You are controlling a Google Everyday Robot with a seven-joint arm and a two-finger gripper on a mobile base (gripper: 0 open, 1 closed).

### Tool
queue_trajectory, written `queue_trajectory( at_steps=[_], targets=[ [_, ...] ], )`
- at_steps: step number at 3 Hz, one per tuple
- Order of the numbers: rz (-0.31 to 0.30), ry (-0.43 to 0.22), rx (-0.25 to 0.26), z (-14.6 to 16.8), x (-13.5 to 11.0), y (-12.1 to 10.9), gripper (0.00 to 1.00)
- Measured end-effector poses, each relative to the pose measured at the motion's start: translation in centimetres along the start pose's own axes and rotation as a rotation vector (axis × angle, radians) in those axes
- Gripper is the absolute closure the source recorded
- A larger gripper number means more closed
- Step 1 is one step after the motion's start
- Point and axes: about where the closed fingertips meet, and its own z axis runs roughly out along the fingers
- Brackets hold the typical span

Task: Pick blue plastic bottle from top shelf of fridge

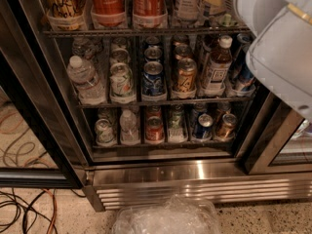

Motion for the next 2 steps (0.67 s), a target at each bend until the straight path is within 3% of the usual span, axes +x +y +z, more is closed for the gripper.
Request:
queue_trajectory(
  at_steps=[1, 2],
  targets=[
    [0.002, 0.001, -0.014, -0.4, -0.2, 0.7, 1.0],
    [-0.009, 0.013, -0.069, -2.6, 0.1, 3.1, 1.0]
  ],
)
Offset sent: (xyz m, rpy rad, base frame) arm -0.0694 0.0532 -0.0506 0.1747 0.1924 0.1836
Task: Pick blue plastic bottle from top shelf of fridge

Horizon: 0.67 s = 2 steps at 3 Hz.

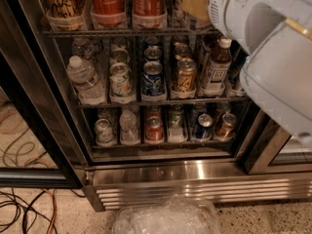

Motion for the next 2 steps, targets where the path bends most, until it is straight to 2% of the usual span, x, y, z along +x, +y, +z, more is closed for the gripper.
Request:
queue_trajectory(
  at_steps=[1, 2],
  targets=[
    [-0.05, 0.028, -0.09, -2.9, 1.8, 4.1, 1.0],
    [-0.035, 0.086, -0.152, -5.4, 5.0, 7.7, 1.0]
  ],
)
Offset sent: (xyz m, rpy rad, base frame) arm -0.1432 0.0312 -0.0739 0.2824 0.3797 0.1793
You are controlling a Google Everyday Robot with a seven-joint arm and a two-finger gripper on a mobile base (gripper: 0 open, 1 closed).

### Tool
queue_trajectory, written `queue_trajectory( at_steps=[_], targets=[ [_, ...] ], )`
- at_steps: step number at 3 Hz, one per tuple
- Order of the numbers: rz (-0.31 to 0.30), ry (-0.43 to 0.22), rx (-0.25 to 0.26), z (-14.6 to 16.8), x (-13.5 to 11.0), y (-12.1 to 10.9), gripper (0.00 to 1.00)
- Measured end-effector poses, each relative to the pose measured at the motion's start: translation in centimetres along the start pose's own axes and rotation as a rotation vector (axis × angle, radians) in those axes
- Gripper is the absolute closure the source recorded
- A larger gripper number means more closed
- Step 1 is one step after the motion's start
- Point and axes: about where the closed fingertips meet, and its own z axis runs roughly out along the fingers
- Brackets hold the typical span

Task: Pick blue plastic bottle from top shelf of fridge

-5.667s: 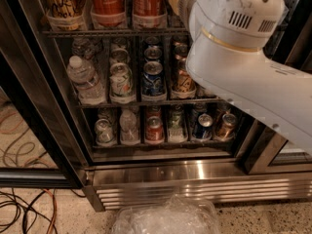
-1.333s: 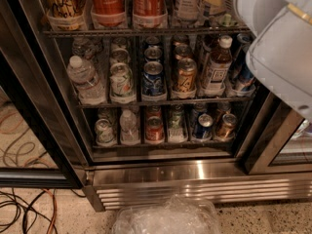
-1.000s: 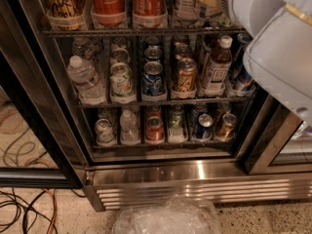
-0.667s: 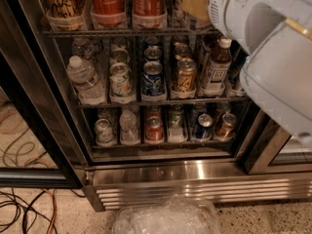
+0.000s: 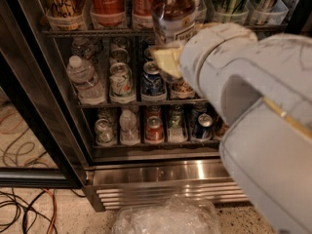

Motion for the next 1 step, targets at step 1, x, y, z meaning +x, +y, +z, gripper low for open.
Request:
queue_trajectory(
  at_steps=[1],
  targets=[
    [0.148, 0.041, -0.032, -1.42, 2.49, 1.97, 1.0]
  ],
)
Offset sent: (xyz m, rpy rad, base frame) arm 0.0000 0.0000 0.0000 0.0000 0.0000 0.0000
